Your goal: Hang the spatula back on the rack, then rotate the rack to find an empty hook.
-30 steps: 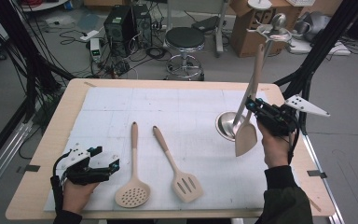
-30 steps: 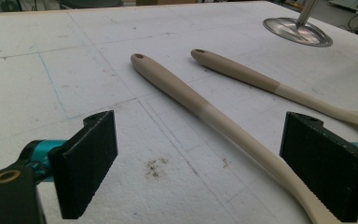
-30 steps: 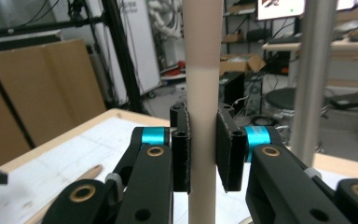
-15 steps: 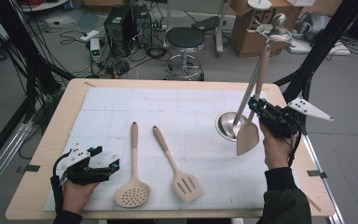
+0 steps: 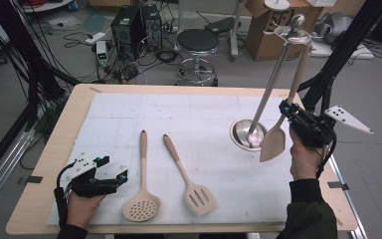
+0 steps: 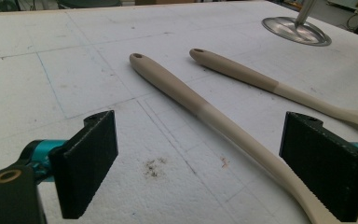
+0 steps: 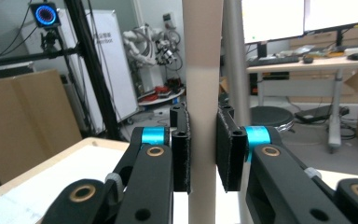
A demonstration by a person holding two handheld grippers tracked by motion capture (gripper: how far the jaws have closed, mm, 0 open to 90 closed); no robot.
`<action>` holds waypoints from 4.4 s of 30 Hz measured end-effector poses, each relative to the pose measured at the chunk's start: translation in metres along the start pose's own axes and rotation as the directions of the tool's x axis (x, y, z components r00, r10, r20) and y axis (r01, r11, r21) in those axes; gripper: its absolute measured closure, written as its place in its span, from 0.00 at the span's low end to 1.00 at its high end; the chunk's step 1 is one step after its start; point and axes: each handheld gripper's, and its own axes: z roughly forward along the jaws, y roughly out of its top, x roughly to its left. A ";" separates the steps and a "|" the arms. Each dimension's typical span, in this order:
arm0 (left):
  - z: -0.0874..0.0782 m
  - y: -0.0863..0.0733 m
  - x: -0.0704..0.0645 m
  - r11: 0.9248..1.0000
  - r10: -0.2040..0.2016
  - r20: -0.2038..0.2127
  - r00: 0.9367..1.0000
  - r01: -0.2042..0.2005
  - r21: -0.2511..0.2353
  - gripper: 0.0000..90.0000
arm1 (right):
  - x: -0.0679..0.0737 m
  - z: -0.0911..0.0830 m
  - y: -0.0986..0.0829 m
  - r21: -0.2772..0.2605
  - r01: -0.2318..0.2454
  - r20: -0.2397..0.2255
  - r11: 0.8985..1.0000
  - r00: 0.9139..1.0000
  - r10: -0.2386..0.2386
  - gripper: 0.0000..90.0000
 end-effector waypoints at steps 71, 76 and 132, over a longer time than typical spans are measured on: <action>0.007 0.003 -0.003 1.000 0.005 0.003 1.000 -0.005 -0.013 0.13 | -0.019 0.000 0.025 -0.228 -0.066 0.060 0.971 0.995 0.082 0.49; 0.008 0.003 -0.003 1.000 0.008 0.000 1.000 -0.008 -0.011 0.13 | -0.019 0.002 0.033 -0.250 -0.049 0.052 0.967 0.997 0.064 0.49; 0.004 0.002 0.000 1.000 0.024 0.008 1.000 -0.023 -0.008 0.14 | 0.022 0.040 0.079 -0.321 -0.009 -0.010 0.947 1.000 0.007 1.00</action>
